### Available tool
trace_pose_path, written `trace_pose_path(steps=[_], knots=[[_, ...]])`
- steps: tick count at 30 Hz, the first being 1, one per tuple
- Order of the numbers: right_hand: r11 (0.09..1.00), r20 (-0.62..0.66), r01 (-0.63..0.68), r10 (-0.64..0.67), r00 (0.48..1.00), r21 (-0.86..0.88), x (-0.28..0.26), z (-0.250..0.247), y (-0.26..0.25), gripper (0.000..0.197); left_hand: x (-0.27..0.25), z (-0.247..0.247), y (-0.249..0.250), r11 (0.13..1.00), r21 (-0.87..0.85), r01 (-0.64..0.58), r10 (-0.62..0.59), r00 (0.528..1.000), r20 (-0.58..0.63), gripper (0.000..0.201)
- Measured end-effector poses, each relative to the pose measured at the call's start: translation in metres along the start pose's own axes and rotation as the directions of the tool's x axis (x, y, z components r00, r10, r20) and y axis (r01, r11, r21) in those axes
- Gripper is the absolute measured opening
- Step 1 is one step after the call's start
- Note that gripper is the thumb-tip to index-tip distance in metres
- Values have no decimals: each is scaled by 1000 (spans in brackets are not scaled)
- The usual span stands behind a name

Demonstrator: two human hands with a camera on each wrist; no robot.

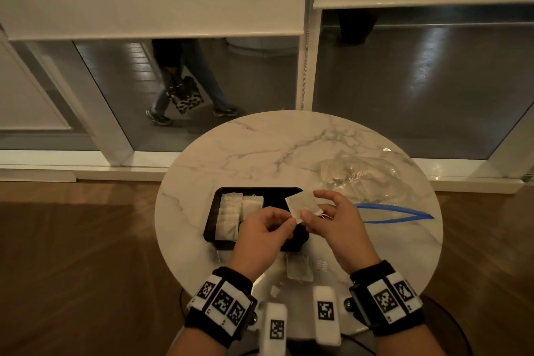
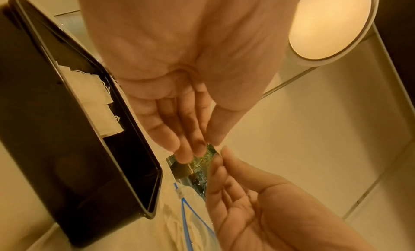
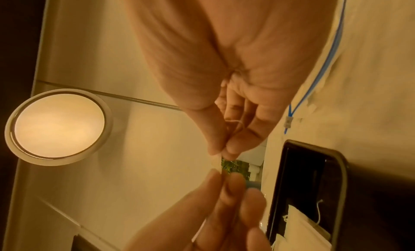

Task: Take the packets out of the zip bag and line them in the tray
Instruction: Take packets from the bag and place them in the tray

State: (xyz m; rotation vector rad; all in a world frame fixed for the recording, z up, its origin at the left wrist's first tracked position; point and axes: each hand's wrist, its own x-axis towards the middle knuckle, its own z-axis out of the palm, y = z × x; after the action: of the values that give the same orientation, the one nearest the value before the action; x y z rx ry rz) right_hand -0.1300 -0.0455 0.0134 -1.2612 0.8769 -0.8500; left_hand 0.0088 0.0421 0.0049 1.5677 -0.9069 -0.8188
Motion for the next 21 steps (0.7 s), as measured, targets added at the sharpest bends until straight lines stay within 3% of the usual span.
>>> trace_pose_path(steps=[4,9,12,16,18,21], knots=[[1000,53,-15,16,998,-16,-2,7,3,44,0,-5,3,998,-65,-24,19,998,-64,2],[997,96,8,-1,995,-78,-2,11,5,39,1,-7,2,999,-26,-35,33,997,-67,7],[973,63,104,-93,994,-206,1,9,10,37,3,-12,-2,980,164,-115,123,991,-42,12],[897,102,220,-195,975,-384,-2,9,11,20,3,-18,0,830,501,-246,258,965,47,13],[867,141,261,-222,965,-425,-3,11,11,8,3,-20,1,774,577,-261,275,959,65,13],[840,178,290,-233,956,-458,-5,12,10,8,3,-20,2,754,607,-253,280,959,51,12]])
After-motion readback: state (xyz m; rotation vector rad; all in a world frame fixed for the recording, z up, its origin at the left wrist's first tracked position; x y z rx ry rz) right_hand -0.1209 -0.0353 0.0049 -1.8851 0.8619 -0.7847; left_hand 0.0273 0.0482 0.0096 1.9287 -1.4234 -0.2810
